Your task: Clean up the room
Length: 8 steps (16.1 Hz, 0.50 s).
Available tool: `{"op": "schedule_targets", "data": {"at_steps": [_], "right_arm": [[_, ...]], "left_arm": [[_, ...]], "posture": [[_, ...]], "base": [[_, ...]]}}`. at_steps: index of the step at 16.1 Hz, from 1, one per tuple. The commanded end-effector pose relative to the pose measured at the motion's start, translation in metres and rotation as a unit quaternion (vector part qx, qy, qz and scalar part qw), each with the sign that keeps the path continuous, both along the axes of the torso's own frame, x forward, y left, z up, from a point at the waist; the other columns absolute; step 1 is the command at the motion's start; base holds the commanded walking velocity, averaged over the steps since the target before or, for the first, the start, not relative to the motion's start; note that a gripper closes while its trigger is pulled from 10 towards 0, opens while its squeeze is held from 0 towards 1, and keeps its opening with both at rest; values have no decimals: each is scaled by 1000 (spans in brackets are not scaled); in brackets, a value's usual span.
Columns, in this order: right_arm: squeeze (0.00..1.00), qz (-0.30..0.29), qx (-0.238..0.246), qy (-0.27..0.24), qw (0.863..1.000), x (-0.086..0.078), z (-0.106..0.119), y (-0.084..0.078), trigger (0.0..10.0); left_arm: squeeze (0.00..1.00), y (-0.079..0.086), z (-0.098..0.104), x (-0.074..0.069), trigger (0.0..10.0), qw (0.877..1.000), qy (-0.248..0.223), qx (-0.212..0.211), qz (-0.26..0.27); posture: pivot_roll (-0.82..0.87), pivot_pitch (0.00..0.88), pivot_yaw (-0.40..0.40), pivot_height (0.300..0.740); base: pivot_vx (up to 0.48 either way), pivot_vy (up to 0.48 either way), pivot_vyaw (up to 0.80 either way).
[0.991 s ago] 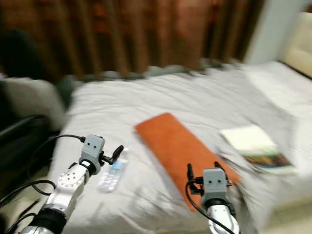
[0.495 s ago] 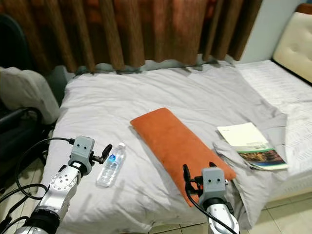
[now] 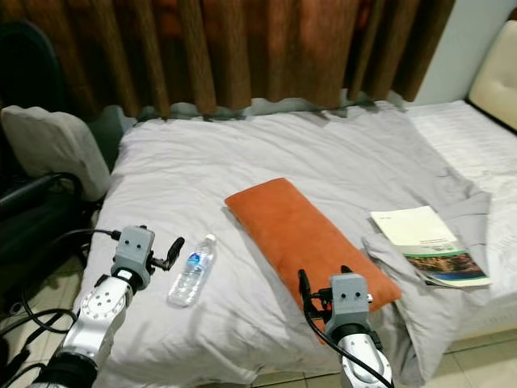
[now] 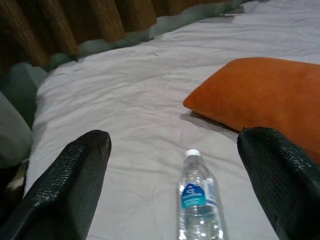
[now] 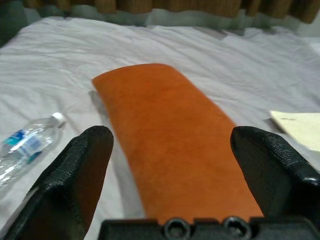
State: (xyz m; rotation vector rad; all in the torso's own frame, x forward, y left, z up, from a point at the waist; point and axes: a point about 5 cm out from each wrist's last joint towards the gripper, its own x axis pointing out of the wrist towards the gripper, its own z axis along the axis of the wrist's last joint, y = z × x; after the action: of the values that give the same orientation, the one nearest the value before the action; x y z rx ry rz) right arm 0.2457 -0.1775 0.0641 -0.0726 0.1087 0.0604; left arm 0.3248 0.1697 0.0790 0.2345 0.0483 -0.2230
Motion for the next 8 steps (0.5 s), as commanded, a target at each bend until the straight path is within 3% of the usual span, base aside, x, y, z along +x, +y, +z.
{"op": "schedule_targets", "data": {"at_steps": [1, 6, 7, 8], "right_arm": [[0, -3, 18, 11, 1000, -5, -4, -1, 10000], [0, -3, 24, 15, 1000, -24, -1, -5, 10000], [0, 5, 17, 23, 1000, -43, 4, -8, 10000], [0, 8, 16, 24, 1000, -49, 6, -9, 10000]], "left_arm": [[0, 2, -2, 1, 10000, 1000, 10, 12, -2], [0, 12, -3, 9, 10000, 1000, 23, 18, 11], [0, 10, -3, 22, 10000, 998, 56, 29, 28], [0, 8, -3, 26, 10000, 996, 69, 39, 32]], "posture": [[-45, 107, 8, 740], [-93, 187, -2, 740], [-193, 318, -44, 740], [-193, 318, -44, 740]], "base": [[0, 0, 0], [0, 0, 0], [0, 0, 0], [0, 0, 0]]}}
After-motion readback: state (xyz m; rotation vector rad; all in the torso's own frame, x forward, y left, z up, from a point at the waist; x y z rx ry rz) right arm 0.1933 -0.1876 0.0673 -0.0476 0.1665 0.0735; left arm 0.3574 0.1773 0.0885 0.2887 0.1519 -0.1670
